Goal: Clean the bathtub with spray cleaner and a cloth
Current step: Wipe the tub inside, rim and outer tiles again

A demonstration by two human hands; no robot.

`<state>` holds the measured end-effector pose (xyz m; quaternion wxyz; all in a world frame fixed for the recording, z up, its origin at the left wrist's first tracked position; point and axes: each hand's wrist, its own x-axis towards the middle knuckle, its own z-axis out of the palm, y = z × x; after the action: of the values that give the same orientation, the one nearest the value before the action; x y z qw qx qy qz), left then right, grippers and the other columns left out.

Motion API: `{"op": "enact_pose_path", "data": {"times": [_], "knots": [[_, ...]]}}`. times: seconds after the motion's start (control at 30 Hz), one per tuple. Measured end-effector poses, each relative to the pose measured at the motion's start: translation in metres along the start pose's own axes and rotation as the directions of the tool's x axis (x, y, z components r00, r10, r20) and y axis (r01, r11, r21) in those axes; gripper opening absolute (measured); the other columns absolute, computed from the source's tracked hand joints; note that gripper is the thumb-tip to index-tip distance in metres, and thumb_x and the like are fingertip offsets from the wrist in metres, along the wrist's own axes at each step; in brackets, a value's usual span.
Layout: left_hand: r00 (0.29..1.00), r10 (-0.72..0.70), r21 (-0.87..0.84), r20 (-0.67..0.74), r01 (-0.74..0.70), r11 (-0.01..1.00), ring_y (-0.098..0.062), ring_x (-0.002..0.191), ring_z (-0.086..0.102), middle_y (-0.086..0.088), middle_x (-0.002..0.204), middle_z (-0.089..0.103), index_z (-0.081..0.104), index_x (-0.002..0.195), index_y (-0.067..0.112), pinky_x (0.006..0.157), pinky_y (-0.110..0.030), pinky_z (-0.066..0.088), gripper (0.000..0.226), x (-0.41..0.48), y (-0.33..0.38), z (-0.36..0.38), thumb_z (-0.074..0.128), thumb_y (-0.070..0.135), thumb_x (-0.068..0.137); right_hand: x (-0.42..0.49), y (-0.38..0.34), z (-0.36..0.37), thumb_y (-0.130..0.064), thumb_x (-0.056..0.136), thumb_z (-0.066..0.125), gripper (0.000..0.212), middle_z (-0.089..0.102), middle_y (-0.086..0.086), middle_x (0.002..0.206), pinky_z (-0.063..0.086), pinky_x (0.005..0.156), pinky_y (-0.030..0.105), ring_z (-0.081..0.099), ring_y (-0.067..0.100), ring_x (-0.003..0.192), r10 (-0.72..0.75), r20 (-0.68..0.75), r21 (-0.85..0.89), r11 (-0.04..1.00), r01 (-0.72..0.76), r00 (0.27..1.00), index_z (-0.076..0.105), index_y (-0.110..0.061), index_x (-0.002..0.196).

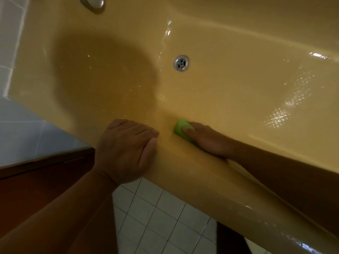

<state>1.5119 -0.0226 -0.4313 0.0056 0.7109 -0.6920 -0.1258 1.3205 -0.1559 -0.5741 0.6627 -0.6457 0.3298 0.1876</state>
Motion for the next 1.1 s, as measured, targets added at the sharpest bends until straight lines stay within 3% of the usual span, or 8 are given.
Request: {"op": "enact_pose_path", "data": {"times": [0.13,0.3,0.37,0.43,0.53,0.73,0.9,1.1], "knots": [[0.998,-0.051,0.013,0.042,0.050,0.999,-0.026,0.089,0.069,0.001,0.100,0.076,0.076,0.099,0.017,0.088,-0.044,0.047,0.035,0.004,-0.006,-0.005,0.045,0.033,0.101,-0.091,-0.064,0.004,-0.060,0.101,0.034,0.036,0.028,-0.057,0.127,0.022,0.095,-0.005,0.032,-0.017,0.121,-0.250,0.067,0.093,0.965,0.244,0.966,0.029,-0.069,0.137],[0.995,-0.085,0.021,0.047,0.085,0.996,-0.026,0.087,0.070,0.001,0.097,0.077,0.078,0.096,0.017,0.087,-0.041,0.045,0.036,0.006,-0.011,-0.009,0.046,0.033,0.098,-0.092,-0.054,-0.002,-0.056,0.101,0.035,0.028,0.044,-0.037,0.126,0.025,0.088,-0.008,0.039,-0.030,0.110,-0.169,0.067,0.128,0.979,0.160,0.983,0.040,-0.057,0.128],[0.996,-0.081,0.016,0.049,0.080,0.997,-0.025,0.087,0.070,0.001,0.098,0.078,0.079,0.096,0.017,0.087,-0.040,0.045,0.036,0.007,-0.013,-0.009,0.047,0.032,0.097,-0.059,-0.022,-0.004,-0.060,0.102,0.031,0.049,0.047,-0.024,0.140,0.027,0.096,0.000,0.046,-0.013,0.118,-0.060,0.052,0.070,0.996,0.056,0.997,0.041,-0.043,0.147],[0.996,-0.077,0.001,0.050,0.077,0.997,-0.024,0.087,0.071,0.001,0.097,0.078,0.079,0.096,0.017,0.087,-0.039,0.045,0.036,0.007,-0.017,-0.009,0.047,0.032,0.097,-0.018,0.014,-0.006,-0.068,0.101,0.030,0.068,0.041,-0.008,0.160,0.028,0.114,0.024,0.042,0.012,0.140,0.058,0.003,-0.007,0.998,-0.058,0.998,0.036,-0.033,0.158],[0.996,-0.081,0.005,0.026,0.081,0.997,-0.025,0.086,0.071,0.000,0.096,0.078,0.080,0.097,0.016,0.086,-0.040,0.045,0.038,0.006,-0.022,-0.007,0.046,0.033,0.097,0.034,0.038,-0.006,-0.060,0.107,0.030,0.063,0.035,0.006,0.166,0.024,0.122,0.039,0.036,0.029,0.149,0.145,-0.079,-0.084,0.985,-0.152,0.986,0.032,-0.026,0.161],[0.996,-0.093,0.017,-0.013,0.093,0.996,-0.027,0.086,0.072,-0.002,0.095,0.078,0.080,0.095,0.015,0.087,-0.044,0.047,0.038,0.004,-0.031,-0.006,0.046,0.032,0.096,0.039,-0.022,0.009,-0.062,0.107,0.031,0.059,0.038,-0.002,0.164,0.025,0.125,0.042,0.038,0.025,0.149,0.022,0.013,-0.009,1.000,-0.022,1.000,0.033,-0.037,0.160],[0.987,-0.158,0.011,-0.035,0.159,0.987,-0.028,0.083,0.070,-0.003,0.092,0.077,0.079,0.091,0.014,0.089,-0.042,0.045,0.038,0.004,-0.036,-0.008,0.046,0.031,0.095,-0.051,-0.077,0.011,-0.061,0.104,0.039,0.041,0.037,-0.044,0.137,0.030,0.104,0.008,0.040,-0.016,0.126,-0.247,0.086,0.113,0.965,0.237,0.965,0.030,-0.059,0.145],[0.981,-0.190,0.008,-0.044,0.190,0.982,-0.026,0.084,0.070,0.000,0.091,0.078,0.080,0.088,0.016,0.093,-0.041,0.043,0.043,0.005,-0.044,-0.007,0.041,0.032,0.094,-0.039,-0.039,-0.002,-0.079,0.090,0.034,0.068,0.041,-0.025,0.153,0.030,0.115,0.024,0.043,-0.002,0.137,-0.099,0.148,0.111,0.990,0.083,0.984,0.029,-0.053,0.153]]}}
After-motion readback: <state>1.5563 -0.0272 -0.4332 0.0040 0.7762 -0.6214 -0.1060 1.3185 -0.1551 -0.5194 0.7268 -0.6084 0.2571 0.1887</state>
